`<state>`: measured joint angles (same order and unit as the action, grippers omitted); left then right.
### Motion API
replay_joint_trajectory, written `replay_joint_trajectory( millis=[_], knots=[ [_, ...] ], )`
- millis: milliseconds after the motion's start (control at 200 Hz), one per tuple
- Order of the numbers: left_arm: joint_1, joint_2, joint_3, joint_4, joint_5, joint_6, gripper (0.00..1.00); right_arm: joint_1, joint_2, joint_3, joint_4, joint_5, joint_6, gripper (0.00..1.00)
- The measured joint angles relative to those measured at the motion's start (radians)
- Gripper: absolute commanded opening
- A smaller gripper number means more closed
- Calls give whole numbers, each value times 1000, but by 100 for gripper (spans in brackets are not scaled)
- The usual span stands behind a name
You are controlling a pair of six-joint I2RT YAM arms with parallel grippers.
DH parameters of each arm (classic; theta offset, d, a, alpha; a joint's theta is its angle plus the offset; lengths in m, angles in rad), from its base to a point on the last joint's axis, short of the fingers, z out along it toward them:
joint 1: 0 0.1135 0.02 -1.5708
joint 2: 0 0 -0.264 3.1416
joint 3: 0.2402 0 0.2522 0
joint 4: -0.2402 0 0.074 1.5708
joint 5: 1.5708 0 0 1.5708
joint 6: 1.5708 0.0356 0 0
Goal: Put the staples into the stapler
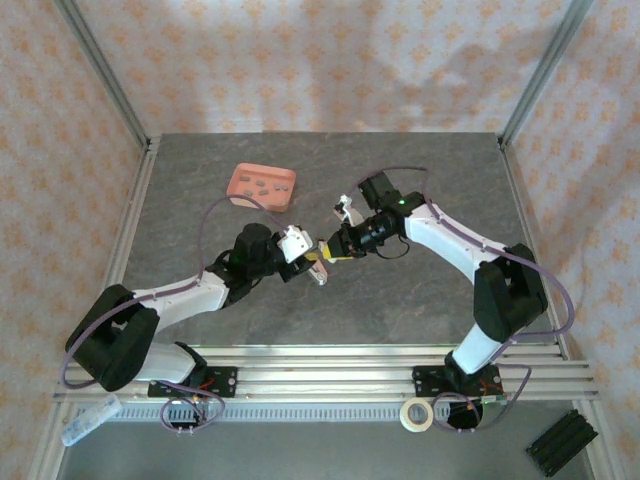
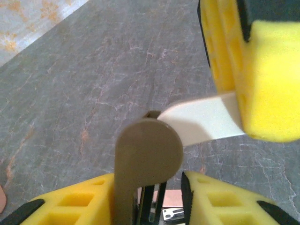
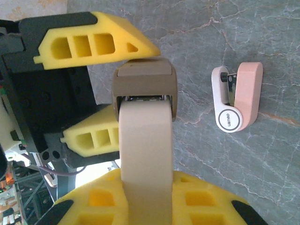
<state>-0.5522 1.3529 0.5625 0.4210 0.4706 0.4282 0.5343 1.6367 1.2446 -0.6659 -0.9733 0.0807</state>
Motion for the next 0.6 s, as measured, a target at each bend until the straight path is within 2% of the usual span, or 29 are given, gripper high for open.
replay_joint_trajectory(
  millis=[135,245,360,430,601],
  knots=[
    [0,0,0,14,-3,-13,28,0,0,0,0,1,-4,8],
    [-5,0,0,16,-8,-61,25,0,0,4,1,12,-1,30],
    [-5,0,0,18,-27,-175,19,3,-19,0,56,55,55,53],
    [-5,3,0,21,-40,-269,18,4,-61,-27,142,102,104,56],
    [-6,60,0,72,-69,-552,18,18,-190,-103,307,263,208,56]
  ],
)
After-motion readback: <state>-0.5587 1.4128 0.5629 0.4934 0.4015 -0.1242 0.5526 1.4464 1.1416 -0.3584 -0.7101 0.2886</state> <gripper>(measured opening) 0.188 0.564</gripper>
